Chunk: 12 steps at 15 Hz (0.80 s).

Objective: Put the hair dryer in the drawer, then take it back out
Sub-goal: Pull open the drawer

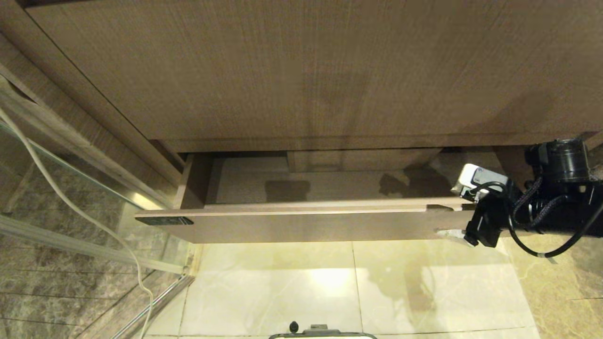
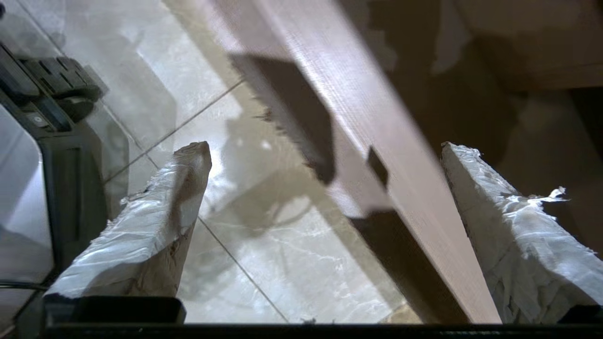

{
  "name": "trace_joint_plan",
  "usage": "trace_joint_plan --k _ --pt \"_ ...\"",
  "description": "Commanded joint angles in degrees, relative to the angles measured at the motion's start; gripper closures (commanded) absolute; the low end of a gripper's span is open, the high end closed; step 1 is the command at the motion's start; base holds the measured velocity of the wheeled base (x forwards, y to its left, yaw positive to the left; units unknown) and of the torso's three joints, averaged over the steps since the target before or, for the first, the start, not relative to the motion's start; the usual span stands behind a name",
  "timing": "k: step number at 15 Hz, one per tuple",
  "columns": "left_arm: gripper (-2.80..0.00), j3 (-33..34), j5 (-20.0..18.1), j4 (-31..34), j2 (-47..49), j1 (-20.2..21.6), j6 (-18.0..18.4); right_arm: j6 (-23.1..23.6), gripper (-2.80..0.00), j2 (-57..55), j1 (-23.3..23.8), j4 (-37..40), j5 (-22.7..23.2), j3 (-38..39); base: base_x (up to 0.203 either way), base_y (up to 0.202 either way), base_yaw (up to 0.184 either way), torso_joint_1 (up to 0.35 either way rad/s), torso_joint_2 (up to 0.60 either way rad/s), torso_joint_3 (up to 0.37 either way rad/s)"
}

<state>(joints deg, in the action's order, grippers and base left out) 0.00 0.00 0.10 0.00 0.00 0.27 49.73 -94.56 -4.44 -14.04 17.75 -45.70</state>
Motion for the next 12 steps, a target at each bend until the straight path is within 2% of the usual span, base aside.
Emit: trace_joint_plan --k 1,3,4,6,8,10,12 --pt "0.0 0.09 0.0 -0.01 0.0 0.0 0.0 -0.47 -2.8 4.39 0.02 3.65 -0.02 -1.3 0.0 0.0 0.0 0.0 0.0 0.0" --pt "0.0 0.0 0.0 -0.01 0.0 0.0 0.0 -3.43 -2.8 7.81 -0.03 11.73 0.24 -3.31 0.0 0.0 0.0 0.0 0.0 0.0" --pt "0.0 0.09 0.0 -0.01 0.0 0.0 0.0 -5.6 0.0 9.12 -0.04 14.68 0.8 -4.52 0.0 0.0 0.0 0.0 0.0 0.0" --pt "0.0 0.09 0.0 -0.01 0.0 0.0 0.0 -7.75 0.0 11.99 -0.01 17.32 1.78 -5.64 0.0 0.0 0.0 0.0 0.0 0.0" --pt "0.0 0.09 0.0 -0.01 0.0 0.0 0.0 -10.01 0.0 14.81 0.26 17.86 -0.15 -3.86 0.0 0.0 0.0 0.0 0.0 0.0" --pt "0.0 0.04 0.0 -0.01 -0.08 0.0 0.0 -15.15 0.0 16.4 0.66 18.06 -2.53 -2.63 0.0 0.0 0.0 0.0 0.0 0.0" --pt "0.0 0.01 0.0 -0.01 0.0 0.0 0.0 -26.98 0.0 19.48 0.7 18.13 -6.06 -1.48 0.0 0.0 0.0 0.0 0.0 0.0"
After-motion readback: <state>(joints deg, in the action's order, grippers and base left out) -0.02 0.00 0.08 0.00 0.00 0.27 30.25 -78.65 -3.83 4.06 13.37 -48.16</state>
